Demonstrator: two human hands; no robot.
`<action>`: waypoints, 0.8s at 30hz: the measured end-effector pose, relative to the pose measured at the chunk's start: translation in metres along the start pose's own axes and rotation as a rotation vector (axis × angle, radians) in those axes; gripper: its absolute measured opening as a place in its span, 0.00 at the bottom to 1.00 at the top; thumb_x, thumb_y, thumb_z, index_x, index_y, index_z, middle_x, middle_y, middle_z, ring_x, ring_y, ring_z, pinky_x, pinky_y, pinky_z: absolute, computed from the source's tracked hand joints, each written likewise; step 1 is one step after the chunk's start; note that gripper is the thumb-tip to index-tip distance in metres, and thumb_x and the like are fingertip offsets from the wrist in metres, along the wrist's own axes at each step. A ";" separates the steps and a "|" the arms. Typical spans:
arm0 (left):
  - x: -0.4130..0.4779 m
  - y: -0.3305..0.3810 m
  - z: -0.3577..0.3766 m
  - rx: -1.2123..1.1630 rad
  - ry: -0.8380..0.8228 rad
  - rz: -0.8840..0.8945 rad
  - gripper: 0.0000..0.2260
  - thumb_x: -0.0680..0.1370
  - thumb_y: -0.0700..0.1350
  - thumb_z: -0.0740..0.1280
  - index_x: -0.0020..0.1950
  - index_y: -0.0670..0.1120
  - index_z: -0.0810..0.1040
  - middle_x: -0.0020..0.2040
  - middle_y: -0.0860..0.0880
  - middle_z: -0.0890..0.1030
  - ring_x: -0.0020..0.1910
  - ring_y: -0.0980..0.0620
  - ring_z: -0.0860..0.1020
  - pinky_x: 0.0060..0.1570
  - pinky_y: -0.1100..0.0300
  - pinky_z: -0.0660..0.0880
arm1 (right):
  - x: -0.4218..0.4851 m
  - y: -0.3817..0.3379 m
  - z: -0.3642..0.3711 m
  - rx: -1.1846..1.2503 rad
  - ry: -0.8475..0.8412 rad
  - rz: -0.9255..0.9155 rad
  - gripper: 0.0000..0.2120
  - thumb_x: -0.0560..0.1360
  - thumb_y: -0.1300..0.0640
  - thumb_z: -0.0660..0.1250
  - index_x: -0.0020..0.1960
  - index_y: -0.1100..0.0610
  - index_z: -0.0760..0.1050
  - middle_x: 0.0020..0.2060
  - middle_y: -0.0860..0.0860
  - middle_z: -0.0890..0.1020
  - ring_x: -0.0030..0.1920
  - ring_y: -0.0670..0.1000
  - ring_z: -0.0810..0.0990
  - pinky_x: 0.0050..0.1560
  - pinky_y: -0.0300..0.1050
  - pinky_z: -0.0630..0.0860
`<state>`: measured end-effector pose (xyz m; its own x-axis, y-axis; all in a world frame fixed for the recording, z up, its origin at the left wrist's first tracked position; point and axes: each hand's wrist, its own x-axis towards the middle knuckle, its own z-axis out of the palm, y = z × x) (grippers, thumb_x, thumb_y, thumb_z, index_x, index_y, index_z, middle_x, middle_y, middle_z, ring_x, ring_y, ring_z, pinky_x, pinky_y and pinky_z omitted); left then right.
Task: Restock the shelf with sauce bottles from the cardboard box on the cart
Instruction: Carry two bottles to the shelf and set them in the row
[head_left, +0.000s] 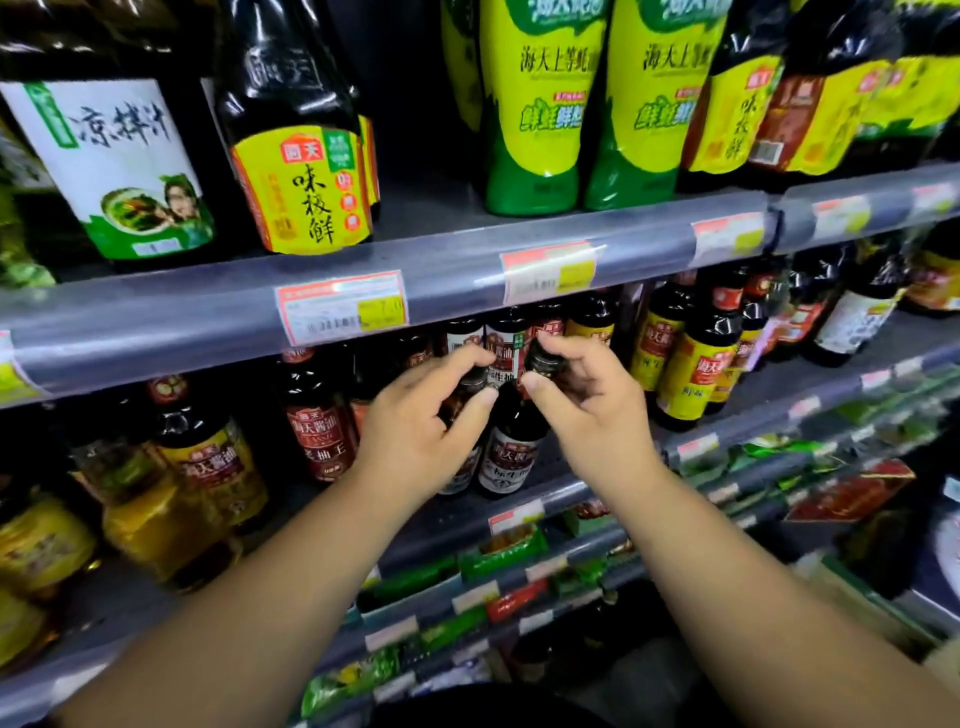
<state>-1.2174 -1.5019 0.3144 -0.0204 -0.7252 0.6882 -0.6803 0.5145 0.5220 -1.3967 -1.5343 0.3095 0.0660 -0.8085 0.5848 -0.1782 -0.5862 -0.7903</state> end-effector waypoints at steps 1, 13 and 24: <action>0.000 0.001 0.001 -0.004 0.014 0.000 0.12 0.76 0.48 0.69 0.60 0.56 0.76 0.52 0.58 0.80 0.53 0.59 0.79 0.57 0.64 0.74 | 0.000 0.000 -0.001 0.000 -0.001 -0.002 0.19 0.75 0.59 0.72 0.56 0.37 0.75 0.52 0.41 0.83 0.55 0.42 0.82 0.57 0.43 0.78; 0.005 -0.008 0.000 -0.036 0.066 -0.122 0.16 0.75 0.41 0.64 0.61 0.53 0.76 0.53 0.59 0.79 0.53 0.63 0.77 0.55 0.68 0.71 | 0.002 0.000 0.002 -0.036 -0.018 0.024 0.18 0.75 0.55 0.65 0.56 0.32 0.73 0.49 0.36 0.82 0.52 0.42 0.82 0.54 0.43 0.79; 0.009 -0.008 0.004 -0.123 0.087 -0.151 0.18 0.73 0.39 0.62 0.59 0.56 0.76 0.45 0.53 0.82 0.35 0.50 0.78 0.37 0.54 0.76 | 0.004 0.002 0.016 -0.060 0.009 -0.049 0.17 0.74 0.54 0.65 0.56 0.35 0.74 0.41 0.45 0.84 0.38 0.63 0.80 0.39 0.56 0.79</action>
<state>-1.2151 -1.5145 0.3147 0.1419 -0.7593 0.6351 -0.5761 0.4585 0.6767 -1.3806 -1.5397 0.3075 0.0677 -0.7782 0.6243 -0.2334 -0.6207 -0.7485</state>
